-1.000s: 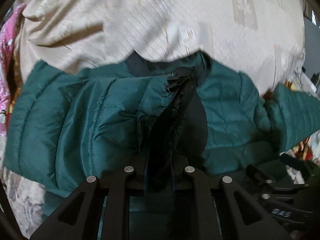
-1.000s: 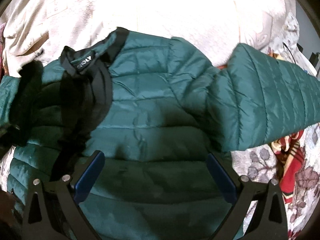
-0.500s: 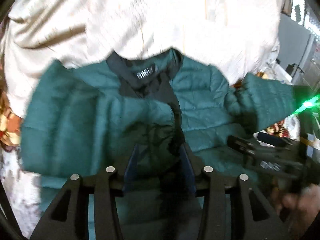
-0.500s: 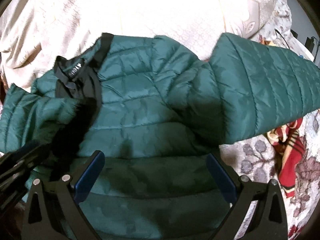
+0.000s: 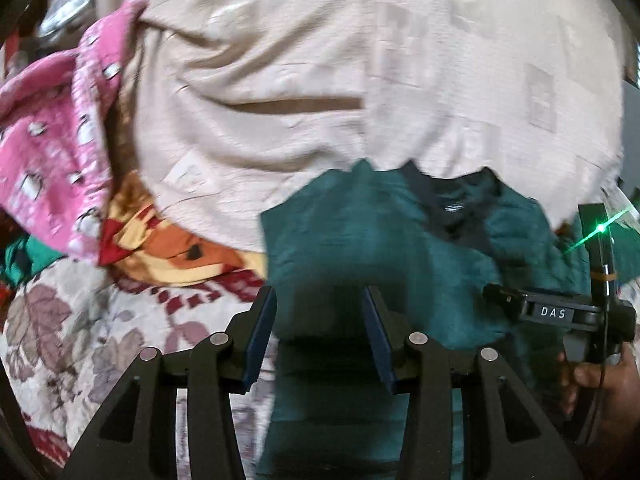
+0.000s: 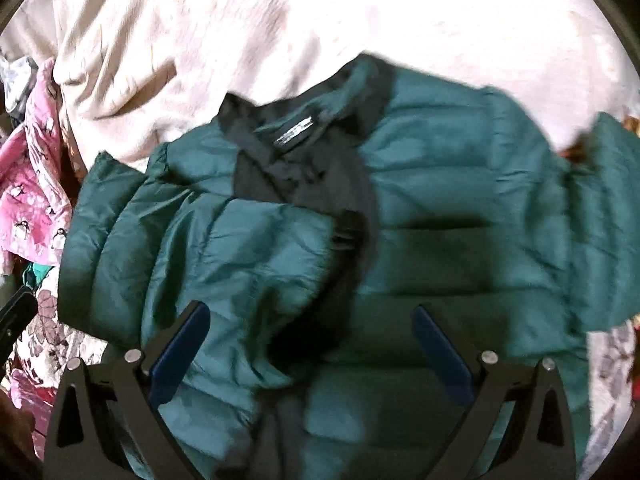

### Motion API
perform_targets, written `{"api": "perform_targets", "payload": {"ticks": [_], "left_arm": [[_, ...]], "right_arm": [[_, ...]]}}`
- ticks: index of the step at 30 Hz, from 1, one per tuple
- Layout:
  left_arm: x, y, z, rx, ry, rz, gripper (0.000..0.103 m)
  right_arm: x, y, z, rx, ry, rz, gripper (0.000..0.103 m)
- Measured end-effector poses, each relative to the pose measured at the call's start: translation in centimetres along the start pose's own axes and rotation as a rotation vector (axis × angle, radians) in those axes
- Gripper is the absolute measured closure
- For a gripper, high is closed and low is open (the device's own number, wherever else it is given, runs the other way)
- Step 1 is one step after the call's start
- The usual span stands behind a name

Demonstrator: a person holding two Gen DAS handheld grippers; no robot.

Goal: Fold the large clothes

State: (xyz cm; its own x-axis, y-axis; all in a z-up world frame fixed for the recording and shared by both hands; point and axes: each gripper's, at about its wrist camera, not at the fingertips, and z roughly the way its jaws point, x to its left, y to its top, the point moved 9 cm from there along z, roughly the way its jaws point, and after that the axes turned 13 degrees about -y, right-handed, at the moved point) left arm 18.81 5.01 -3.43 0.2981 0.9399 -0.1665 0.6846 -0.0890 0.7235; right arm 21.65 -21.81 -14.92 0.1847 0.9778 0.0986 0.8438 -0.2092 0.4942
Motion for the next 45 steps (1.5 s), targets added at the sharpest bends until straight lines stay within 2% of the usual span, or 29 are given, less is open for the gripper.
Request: {"api": "perform_targets", "payload": {"ticks": [2,6,7,9,10,11,14,21,31,36,38,40,42,44,45], "left_arm": [[0.7,-0.4,0.7,0.006,0.025,-0.016,0.084],[1.8,-0.9,1.9,0.016,0.039,-0.039,0.084],[1.7,-1.0,2.1,0.017,0.041,-0.041,0.084],[1.9,-1.2,2.3,0.023,0.042,-0.051,0.084],[1.9,-1.2,2.4,0.024,0.041,-0.057,0.084],[2.0,-1.2,2.4,0.023,0.041,-0.061,0.084],[1.9,-1.1,2.5,0.02,0.038,-0.066,0.084],[1.2,-1.1,3.2,0.028,0.034,-0.061,0.084],[2.0,-1.3,3.8,0.023,0.07,-0.076,0.084],[2.3,-1.0,4.3,0.019,0.08,-0.102,0.084],[1.9,-0.7,4.6,0.012,0.074,-0.1,0.084],[1.4,-0.3,4.9,0.003,0.063,-0.097,0.084],[0.9,0.4,5.4,-0.014,0.048,-0.097,0.084],[0.6,1.1,6.4,-0.019,0.04,-0.098,0.084],[0.5,1.4,7.0,-0.02,0.038,-0.104,0.084]], "right_arm": [[1.1,-0.3,1.3,0.033,0.001,-0.02,0.027],[1.8,-0.8,2.4,0.039,-0.03,-0.04,0.03],[2.0,-0.8,2.4,0.032,-0.03,-0.047,0.034],[2.3,-0.8,2.3,0.014,-0.027,-0.067,0.054],[2.5,-0.8,2.2,0.008,-0.019,-0.072,0.067],[2.6,-0.7,2.0,0.001,-0.002,-0.072,0.073],[2.7,-0.1,0.8,-0.052,0.028,-0.066,0.082],[0.3,2.6,-1.9,-0.162,-0.047,-0.069,0.083],[-8.7,4.2,-2.7,-0.197,-0.199,0.007,0.085],[-12.1,4.2,-1.3,-0.186,-0.301,0.042,0.085],[-13.0,3.6,0.0,-0.138,-0.332,0.048,0.079],[-13.6,3.4,0.1,-0.117,-0.347,0.066,0.065],[-14.1,3.7,-1.6,-0.17,-0.347,0.101,0.054],[-14.0,4.2,-3.6,-0.225,-0.333,0.12,0.037],[-13.4,4.6,-4.5,-0.253,-0.305,0.116,0.036]]}}
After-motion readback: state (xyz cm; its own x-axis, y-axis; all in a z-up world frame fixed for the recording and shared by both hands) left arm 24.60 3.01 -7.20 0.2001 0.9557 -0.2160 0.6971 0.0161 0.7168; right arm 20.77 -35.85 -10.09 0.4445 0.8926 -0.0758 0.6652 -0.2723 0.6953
